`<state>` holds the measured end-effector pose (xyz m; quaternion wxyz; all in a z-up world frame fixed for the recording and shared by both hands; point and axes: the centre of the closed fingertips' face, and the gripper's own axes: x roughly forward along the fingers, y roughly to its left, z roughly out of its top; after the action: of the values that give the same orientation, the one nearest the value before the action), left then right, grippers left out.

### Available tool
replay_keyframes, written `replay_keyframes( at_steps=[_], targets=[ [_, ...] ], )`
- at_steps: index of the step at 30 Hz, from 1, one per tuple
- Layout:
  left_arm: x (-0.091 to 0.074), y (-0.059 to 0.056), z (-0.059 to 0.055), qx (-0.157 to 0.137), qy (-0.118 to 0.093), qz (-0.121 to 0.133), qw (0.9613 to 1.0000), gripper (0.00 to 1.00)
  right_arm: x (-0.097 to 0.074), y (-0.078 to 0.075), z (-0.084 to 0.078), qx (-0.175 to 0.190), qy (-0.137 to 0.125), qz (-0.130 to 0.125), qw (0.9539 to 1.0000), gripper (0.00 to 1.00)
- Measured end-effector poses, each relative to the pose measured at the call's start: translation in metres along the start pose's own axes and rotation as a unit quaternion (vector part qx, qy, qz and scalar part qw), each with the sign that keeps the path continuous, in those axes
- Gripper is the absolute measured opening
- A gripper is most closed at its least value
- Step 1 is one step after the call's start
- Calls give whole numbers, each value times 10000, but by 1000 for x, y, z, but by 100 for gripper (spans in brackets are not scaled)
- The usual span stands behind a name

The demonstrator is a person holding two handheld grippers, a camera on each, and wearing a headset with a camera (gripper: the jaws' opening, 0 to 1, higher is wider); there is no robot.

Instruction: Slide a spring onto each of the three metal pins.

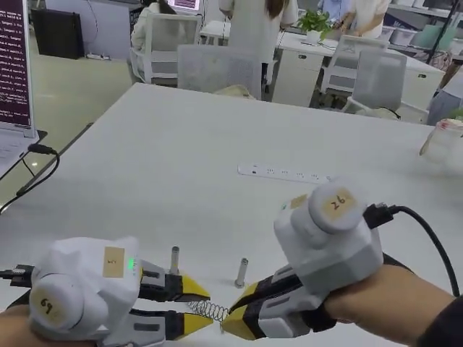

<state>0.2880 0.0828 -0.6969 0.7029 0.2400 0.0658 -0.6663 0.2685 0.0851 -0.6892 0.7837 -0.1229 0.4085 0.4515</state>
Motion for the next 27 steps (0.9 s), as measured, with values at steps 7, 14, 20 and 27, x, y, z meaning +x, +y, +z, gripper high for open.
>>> replay_keyframes(
  at_steps=[7, 14, 20, 27],
  targets=[
    [1, -2, -2, -4, 50, -29, 10000, 4, -4, 0, 4, 56, -55, -6, 10000, 9],
    [2, -2, -2, -219, 9, 11, 9998, 3, -7, -2, 13, 3, -244, -105, 9996, 9],
    [3, 0, 0, -644, -51, 17, 9979, 2, -9, -5, 16, -49, -337, -198, 9992, 8],
    [3, -7, -2, -1110, 14, -147, 9937, 2, -6, -1, 17, -246, -275, -166, 9992, 9]
  ],
)
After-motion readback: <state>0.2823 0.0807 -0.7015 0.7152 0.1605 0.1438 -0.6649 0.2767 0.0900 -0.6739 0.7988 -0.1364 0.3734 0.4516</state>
